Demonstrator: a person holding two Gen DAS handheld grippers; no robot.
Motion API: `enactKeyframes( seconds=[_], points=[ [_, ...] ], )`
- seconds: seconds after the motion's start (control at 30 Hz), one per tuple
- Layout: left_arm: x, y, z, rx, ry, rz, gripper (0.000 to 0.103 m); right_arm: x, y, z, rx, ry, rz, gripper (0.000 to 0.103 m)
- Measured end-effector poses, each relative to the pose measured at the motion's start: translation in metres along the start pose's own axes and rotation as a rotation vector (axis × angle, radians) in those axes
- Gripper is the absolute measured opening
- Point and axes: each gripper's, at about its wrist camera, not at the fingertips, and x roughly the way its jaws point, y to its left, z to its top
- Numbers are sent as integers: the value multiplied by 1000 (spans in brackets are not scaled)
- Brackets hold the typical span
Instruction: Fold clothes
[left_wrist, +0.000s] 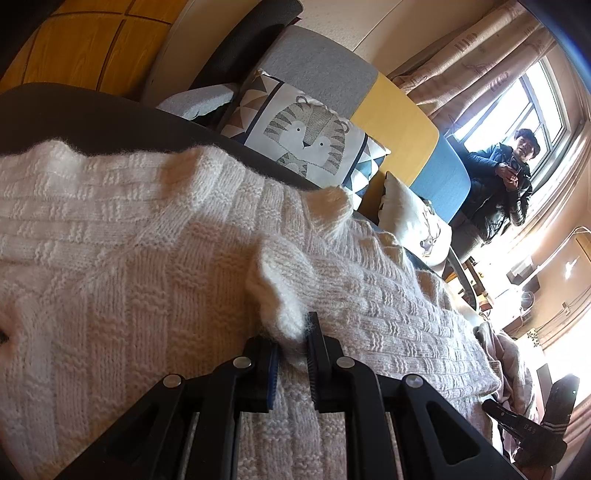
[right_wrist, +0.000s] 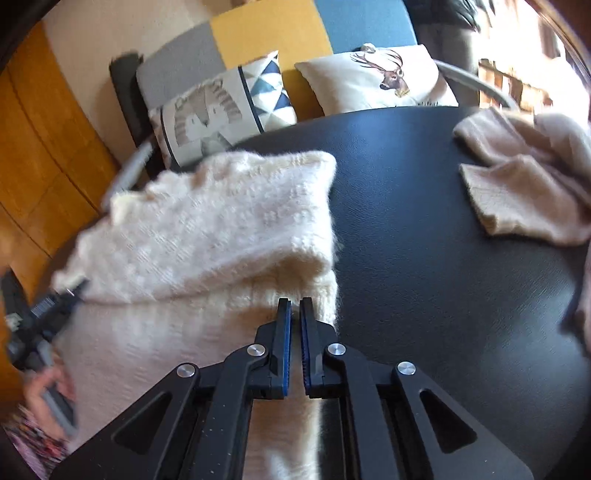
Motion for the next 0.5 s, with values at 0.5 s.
enactKeyframes(
  seconds=[0.5],
  points=[
    [1,3,1,-16,0,-17,14,-12,8,33,16,-150,7,5]
  ],
)
